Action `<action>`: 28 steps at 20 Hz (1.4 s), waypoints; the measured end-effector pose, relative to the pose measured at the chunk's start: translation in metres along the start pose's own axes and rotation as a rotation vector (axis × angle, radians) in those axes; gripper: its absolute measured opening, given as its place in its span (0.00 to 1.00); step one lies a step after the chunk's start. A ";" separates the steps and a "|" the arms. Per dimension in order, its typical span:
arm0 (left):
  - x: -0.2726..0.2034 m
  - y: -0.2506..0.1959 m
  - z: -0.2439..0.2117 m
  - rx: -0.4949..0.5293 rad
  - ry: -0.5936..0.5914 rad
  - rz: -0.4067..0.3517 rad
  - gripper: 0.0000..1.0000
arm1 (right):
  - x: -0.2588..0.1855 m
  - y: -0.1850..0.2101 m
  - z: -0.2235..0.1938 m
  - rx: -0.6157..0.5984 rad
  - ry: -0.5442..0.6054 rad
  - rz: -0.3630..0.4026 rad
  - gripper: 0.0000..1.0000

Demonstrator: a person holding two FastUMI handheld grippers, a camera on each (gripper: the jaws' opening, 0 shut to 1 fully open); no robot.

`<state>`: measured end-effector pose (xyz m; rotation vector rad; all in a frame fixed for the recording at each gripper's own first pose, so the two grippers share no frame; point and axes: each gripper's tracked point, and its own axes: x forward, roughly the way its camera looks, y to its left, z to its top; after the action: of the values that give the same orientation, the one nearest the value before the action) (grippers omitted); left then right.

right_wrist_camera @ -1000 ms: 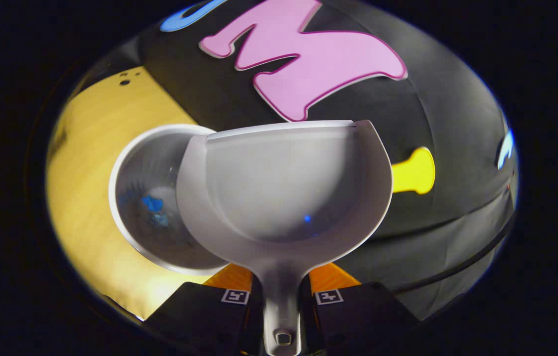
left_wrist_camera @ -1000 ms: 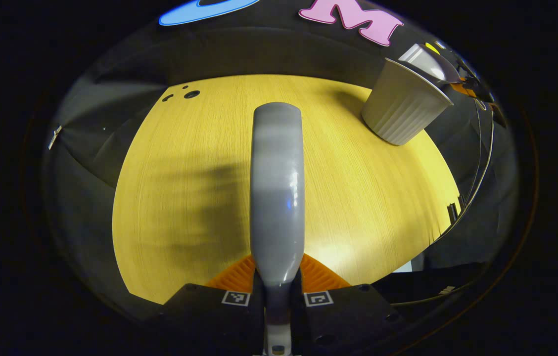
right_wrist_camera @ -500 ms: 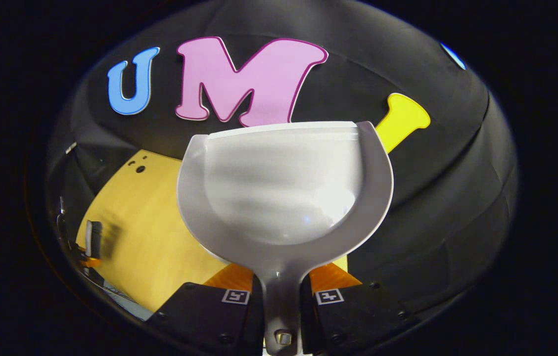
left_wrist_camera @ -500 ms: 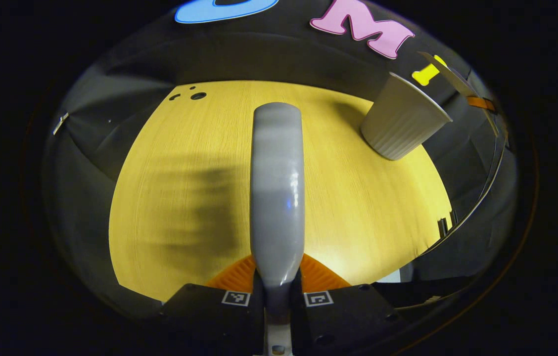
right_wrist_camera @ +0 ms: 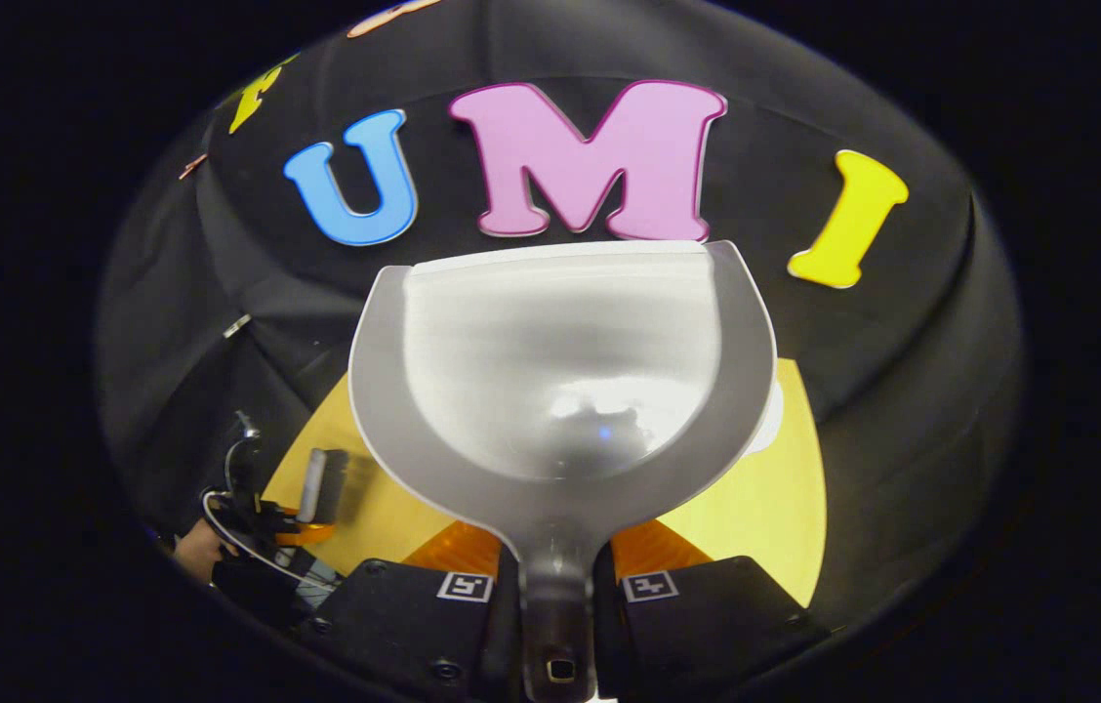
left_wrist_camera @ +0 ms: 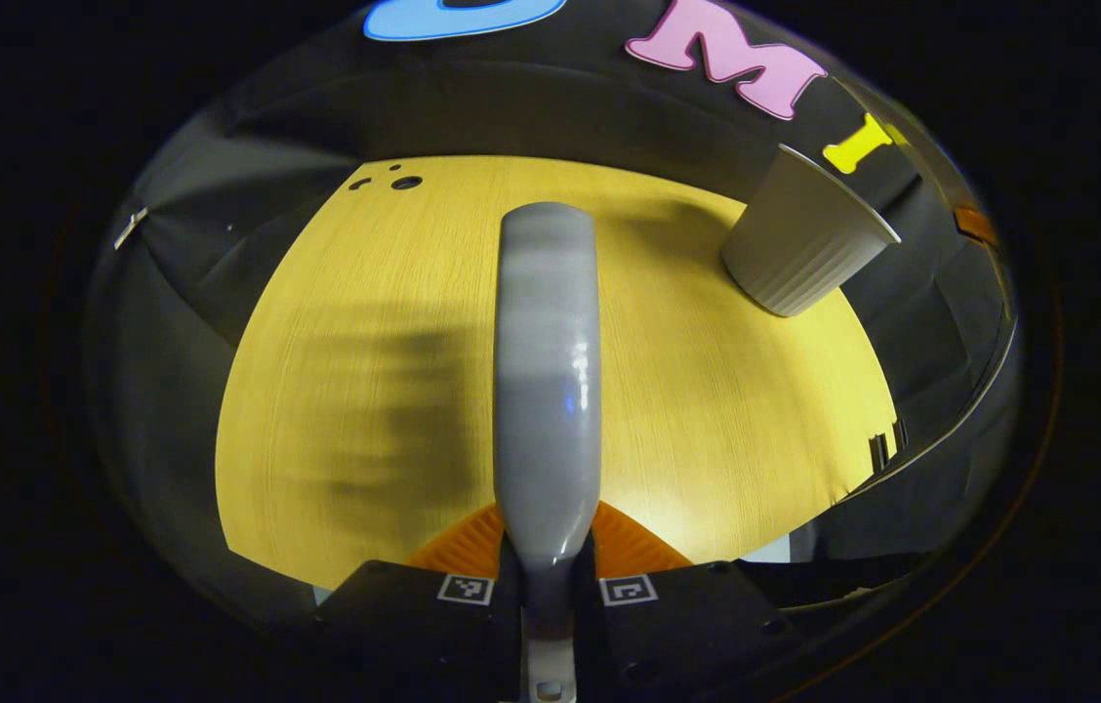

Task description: Pick up the small broom and dustpan from the desktop, sweep the trash into the dustpan with the broom, and then empty the trash into the garbage bin.

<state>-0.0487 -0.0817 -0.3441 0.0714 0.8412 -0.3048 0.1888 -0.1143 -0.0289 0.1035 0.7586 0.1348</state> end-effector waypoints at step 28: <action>0.061 0.034 -0.003 -0.053 0.193 0.090 0.26 | 0.059 -0.010 -0.145 0.123 0.436 -0.027 0.34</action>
<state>-0.0028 -0.0629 -0.3938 0.0898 1.0336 -0.1928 0.1320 -0.1085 -0.1744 0.1842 1.2029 0.0852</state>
